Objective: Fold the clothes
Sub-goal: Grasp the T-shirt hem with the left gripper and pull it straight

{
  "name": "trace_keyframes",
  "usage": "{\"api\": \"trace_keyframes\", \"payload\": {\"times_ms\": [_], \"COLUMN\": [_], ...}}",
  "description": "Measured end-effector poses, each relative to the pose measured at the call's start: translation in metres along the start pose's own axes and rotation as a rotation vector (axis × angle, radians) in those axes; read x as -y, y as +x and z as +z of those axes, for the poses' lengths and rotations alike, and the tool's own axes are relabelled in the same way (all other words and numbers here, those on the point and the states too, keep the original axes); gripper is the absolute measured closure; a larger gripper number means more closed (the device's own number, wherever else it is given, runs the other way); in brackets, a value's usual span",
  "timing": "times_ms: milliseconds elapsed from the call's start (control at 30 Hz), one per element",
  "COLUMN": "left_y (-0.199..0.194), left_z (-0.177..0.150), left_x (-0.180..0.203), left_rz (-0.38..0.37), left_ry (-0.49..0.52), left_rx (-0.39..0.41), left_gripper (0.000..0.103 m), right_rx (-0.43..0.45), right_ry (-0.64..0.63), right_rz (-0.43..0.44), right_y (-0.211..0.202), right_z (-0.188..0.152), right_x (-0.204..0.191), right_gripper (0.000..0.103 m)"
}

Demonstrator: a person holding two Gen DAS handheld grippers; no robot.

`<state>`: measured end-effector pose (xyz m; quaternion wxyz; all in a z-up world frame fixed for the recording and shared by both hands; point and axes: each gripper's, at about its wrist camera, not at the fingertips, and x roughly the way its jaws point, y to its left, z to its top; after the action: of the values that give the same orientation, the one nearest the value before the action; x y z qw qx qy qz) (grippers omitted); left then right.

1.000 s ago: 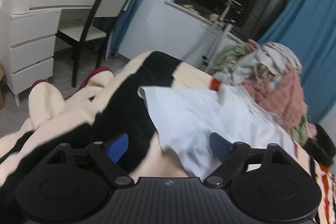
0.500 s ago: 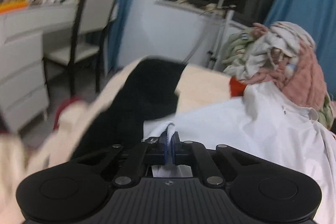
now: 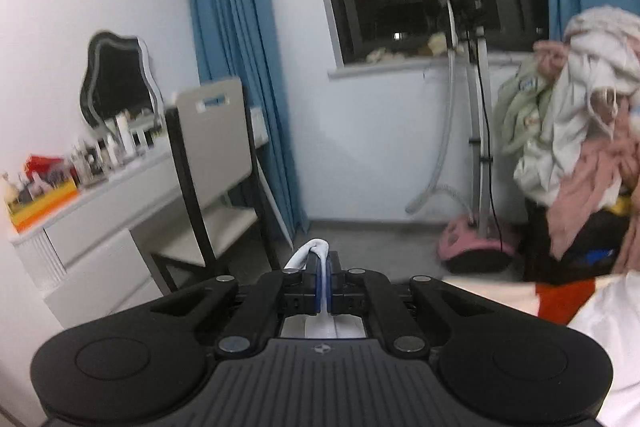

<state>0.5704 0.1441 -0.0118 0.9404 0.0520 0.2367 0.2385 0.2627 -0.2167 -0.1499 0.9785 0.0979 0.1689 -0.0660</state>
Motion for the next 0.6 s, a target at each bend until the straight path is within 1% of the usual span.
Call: {"api": "trace_keyframes", "payload": {"times_ms": [33,67,100,167,233,267,300,367,467,567,600], "left_y": [0.007,0.012,0.015,0.014,-0.001,-0.009,-0.022,-0.051,-0.114,-0.178,-0.199], "left_z": [-0.006,-0.012,-0.017,-0.029,-0.041,-0.047,-0.053,-0.067,-0.097,-0.139,-0.157], "left_x": [0.005,0.009,0.012,0.015,0.007,0.003,-0.001,-0.01,-0.031,-0.062,-0.074], "left_rz": [-0.004,-0.007,-0.017,-0.057,-0.099,-0.12,-0.137,-0.184,-0.281,-0.364,-0.379], "left_ry": [-0.007,-0.013,-0.019,-0.037,-0.065,-0.08,-0.094,-0.111,-0.111,-0.14,-0.156], "left_rx": [-0.015,-0.037,-0.066,-0.133,-0.159,-0.173,-0.194,-0.23,-0.284,-0.379,-0.418], "left_gripper": [0.097,0.09,0.087,0.083,0.072,0.06,0.054,0.053,0.048,0.048,0.048], "right_rx": [-0.005,-0.009,-0.011,-0.01,-0.011,-0.014,-0.017,-0.016,0.002,0.016,0.019], "right_ry": [-0.002,-0.002,-0.003,-0.004,0.001,0.006,0.012,0.015,0.017,0.028,0.033], "right_rz": [0.004,0.01,0.016,0.022,0.029,0.032,0.035,0.043,0.05,0.058,0.063], "right_y": [0.002,0.003,0.005,0.007,0.008,0.008,0.008,0.005,-0.003,-0.015,-0.02], "right_z": [-0.001,-0.001,-0.001,-0.001,-0.001,-0.001,-0.001,0.001,0.005,0.01,0.012], "right_x": [0.0,0.0,0.0,0.001,0.002,0.003,0.004,0.004,0.007,0.012,0.014], "right_gripper": [0.011,0.011,0.01,0.011,0.011,0.011,0.011,0.011,0.011,0.011,0.011]}}
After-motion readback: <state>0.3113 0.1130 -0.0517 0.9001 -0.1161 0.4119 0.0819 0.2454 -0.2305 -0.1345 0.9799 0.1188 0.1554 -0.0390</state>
